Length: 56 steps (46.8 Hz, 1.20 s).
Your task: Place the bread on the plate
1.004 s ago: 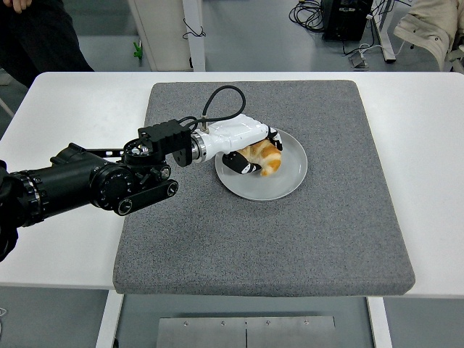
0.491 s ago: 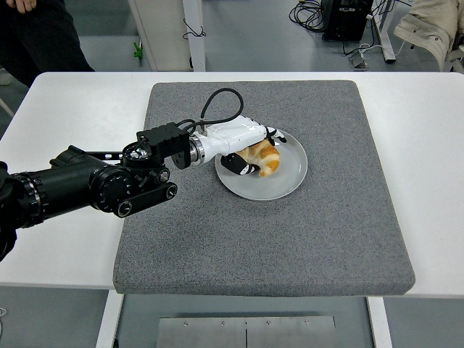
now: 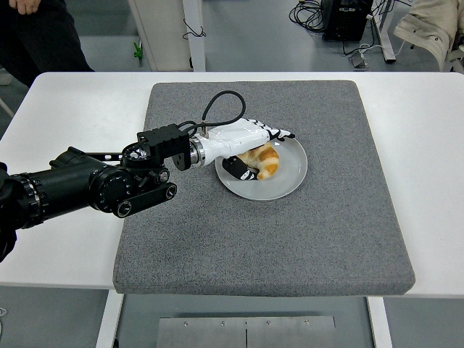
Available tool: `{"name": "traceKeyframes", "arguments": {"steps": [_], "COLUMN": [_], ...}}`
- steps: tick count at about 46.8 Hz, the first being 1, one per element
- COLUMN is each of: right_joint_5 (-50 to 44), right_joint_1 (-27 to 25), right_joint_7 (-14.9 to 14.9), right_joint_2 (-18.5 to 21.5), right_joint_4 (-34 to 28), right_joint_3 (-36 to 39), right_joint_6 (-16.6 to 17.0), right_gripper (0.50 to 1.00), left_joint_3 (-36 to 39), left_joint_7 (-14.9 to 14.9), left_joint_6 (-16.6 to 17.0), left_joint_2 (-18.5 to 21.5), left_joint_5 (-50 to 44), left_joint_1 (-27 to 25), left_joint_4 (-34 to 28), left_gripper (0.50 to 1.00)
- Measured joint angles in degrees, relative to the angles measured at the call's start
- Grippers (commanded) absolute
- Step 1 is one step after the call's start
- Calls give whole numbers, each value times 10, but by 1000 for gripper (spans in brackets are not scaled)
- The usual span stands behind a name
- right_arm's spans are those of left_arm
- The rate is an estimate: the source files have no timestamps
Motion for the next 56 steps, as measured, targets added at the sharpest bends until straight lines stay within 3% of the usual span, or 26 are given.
{"name": "traceKeyframes", "arguments": {"steps": [18,30,45,56], "right_joint_5": [0,0,0,0], "right_joint_1": [0,0,0,0], "right_joint_7": [0,0,0,0], "right_joint_2": [0,0,0,0], "right_joint_4": [0,0,0,0], "right_joint_3": [0,0,0,0], "right_joint_6": [0,0,0,0], "right_gripper": [1000,1000,1000,1000], "left_joint_3": [-17,-88,-151,-200], "left_joint_7": [-29,-31,-30,-29], "left_joint_6": [-58,-107,-106,-96], "left_joint_2": [29,52,89,105], "left_joint_5": [-85,-162,-316,-373], "left_joint_1": [-36,-45,-34,-10], "left_joint_4": [0,0,1,1], "left_gripper": [949,966,971,972]}}
